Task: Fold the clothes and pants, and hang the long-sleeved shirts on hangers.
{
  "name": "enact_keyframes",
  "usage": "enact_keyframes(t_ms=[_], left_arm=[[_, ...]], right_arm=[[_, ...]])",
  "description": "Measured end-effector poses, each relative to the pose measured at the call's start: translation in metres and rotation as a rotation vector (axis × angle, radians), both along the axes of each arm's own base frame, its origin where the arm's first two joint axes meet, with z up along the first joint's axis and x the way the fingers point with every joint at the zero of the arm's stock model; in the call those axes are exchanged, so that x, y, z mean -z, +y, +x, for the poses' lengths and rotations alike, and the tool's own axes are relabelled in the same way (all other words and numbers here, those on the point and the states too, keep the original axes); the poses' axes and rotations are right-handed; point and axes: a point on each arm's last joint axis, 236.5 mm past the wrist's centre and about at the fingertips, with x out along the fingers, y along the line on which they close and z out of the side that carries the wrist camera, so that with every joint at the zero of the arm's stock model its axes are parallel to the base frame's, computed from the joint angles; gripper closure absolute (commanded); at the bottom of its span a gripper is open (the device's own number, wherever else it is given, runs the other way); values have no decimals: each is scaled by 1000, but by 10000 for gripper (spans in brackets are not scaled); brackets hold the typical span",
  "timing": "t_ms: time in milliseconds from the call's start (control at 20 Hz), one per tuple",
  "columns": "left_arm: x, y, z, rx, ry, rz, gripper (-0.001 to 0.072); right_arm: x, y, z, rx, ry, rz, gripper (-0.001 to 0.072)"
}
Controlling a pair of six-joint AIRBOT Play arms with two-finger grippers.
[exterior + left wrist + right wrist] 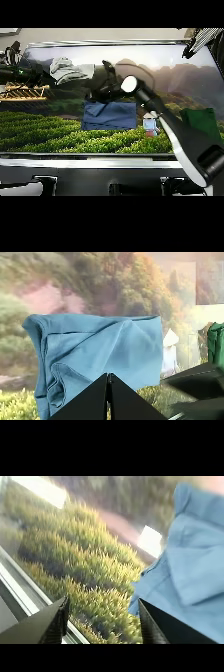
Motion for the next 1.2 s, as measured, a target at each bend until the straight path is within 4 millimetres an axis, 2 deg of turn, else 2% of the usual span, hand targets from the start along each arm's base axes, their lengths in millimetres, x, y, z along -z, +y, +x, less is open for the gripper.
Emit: enact_keyframes(t_ms=[50, 100, 250, 350, 450, 500, 650, 850, 1000, 1200], left_arm=[[0, 0, 0, 0, 1, 0, 692], [0, 0, -1, 1, 3, -1, 692], [1, -1, -4, 11, 13, -1, 692], [2, -1, -5, 16, 19, -1, 692], [2, -2, -7, 20, 24, -1, 692], [2, -2, -7, 22, 25, -1, 692], [2, -2, -8, 25, 28, -1, 692], [3, -2, -9, 26, 30, 0, 692], [3, -2, -9, 27, 30, -1, 692], [3, -2, -9, 27, 31, -1, 692]], right_arm=[[-8, -18, 6, 21, -5, -12, 177], [-12, -38, 12, 40, -4, -30, 174], [-7, -117, 30, 99, 34, -124, 164], [8, -167, 37, 143, 81, -173, 163], [34, -206, 38, 180, 142, -201, 162], [49, -220, 35, 187, 181, -203, 162], [96, -236, 20, 174, 282, -198, 162], [147, -239, 10, 163, 364, -174, 168], [170, -236, 8, 154, 399, -148, 178], [185, -232, 10, 155, 411, -119, 182]])
